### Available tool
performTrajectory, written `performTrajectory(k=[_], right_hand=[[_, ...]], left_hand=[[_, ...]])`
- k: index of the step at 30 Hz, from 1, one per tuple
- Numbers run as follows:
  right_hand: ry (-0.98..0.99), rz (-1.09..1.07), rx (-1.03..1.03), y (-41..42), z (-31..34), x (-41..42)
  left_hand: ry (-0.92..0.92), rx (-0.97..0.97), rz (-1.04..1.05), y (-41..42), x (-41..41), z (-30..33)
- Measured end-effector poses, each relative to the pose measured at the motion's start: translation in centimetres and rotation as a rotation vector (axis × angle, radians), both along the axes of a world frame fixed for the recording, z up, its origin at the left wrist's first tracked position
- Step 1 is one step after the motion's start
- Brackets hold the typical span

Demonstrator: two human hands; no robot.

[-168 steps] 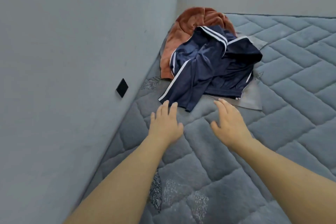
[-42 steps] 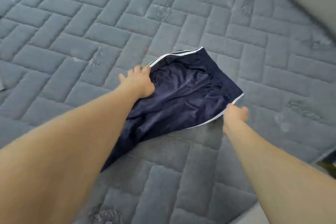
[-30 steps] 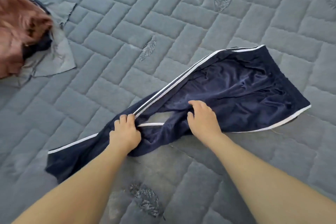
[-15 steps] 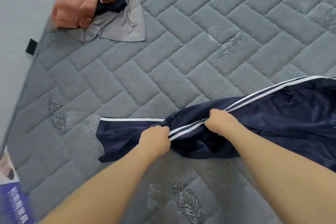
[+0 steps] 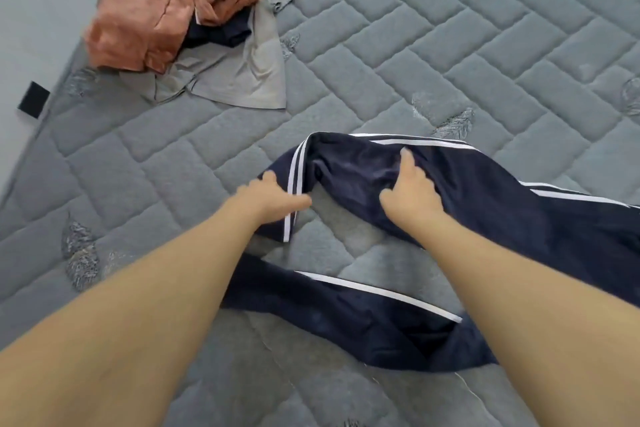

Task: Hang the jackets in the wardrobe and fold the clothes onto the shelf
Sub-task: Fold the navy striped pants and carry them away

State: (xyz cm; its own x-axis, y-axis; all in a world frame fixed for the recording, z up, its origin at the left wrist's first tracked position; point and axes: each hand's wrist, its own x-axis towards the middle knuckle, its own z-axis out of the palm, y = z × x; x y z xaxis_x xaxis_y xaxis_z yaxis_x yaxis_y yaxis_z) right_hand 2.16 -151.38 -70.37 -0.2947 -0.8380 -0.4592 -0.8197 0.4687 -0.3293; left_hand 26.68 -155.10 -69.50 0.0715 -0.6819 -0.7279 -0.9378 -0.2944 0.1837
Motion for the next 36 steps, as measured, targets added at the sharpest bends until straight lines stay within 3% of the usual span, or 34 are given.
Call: performTrajectory(k=[3,5,7,9,11,13,17,20,22,23,26,27,29,31,34,36], right_hand=[[0.108,0.189,0.224,3.6,-3.3,3.2],[0.189,0.223,0.217,4.6,-5.0,4.5],[0.233,0.266,0.140,4.5,-5.6,5.0],[0.249,0.379,0.107,4.2,-5.9,5.0],[0.262,0.447,0.094,4.0,-5.7,4.9],[0.336,0.463,0.025,3.8,-5.0,5.2],[0.388,0.421,-0.070,2.3,-4.1,6.3],[0.327,0.407,0.011,0.8,-3.7,6.4],[0.265,0.390,0.048,0.1,-3.5,6.4],[0.230,0.401,0.079,-0.1,-3.4,6.4],[0.060,0.514,0.156,0.2,-3.0,6.2],[-0.044,0.523,0.128,0.5,-2.8,5.8],[-0.193,0.499,-0.040,1.0,-2.3,4.7],[-0.101,0.463,-0.211,1.1,-2.5,3.1],[0.176,0.290,-0.165,1.0,-4.0,1.2],[0.329,0.183,-0.104,0.7,-5.2,-0.2]], left_hand=[[-0.175,-0.163,-0.114,3.9,1.3,-3.3],[-0.277,-0.331,-0.249,4.9,1.5,-4.4],[-0.316,-0.372,-0.380,4.5,1.9,-4.6],[-0.178,-0.293,-0.344,3.3,2.9,-4.0],[0.087,-0.156,-0.095,1.3,4.4,-2.7],[0.196,-0.094,-0.007,-0.3,5.8,-1.5],[-0.098,-0.028,-0.276,1.2,4.7,-1.7],[-0.206,-0.232,-0.375,4.6,2.0,-3.5],[-0.144,-0.329,-0.254,5.0,1.7,-3.8],[-0.028,-0.364,-0.092,4.3,2.2,-3.5],[0.490,-0.417,0.614,0.1,5.6,-1.0],[0.559,-0.455,0.758,-1.4,7.2,0.1],[0.475,-0.535,0.807,-4.4,10.5,2.1],[0.343,-0.577,0.753,-6.5,13.0,3.1],[-0.239,-0.601,0.359,-7.1,12.8,3.0],[-0.315,-0.635,0.066,-5.9,8.9,1.8]])
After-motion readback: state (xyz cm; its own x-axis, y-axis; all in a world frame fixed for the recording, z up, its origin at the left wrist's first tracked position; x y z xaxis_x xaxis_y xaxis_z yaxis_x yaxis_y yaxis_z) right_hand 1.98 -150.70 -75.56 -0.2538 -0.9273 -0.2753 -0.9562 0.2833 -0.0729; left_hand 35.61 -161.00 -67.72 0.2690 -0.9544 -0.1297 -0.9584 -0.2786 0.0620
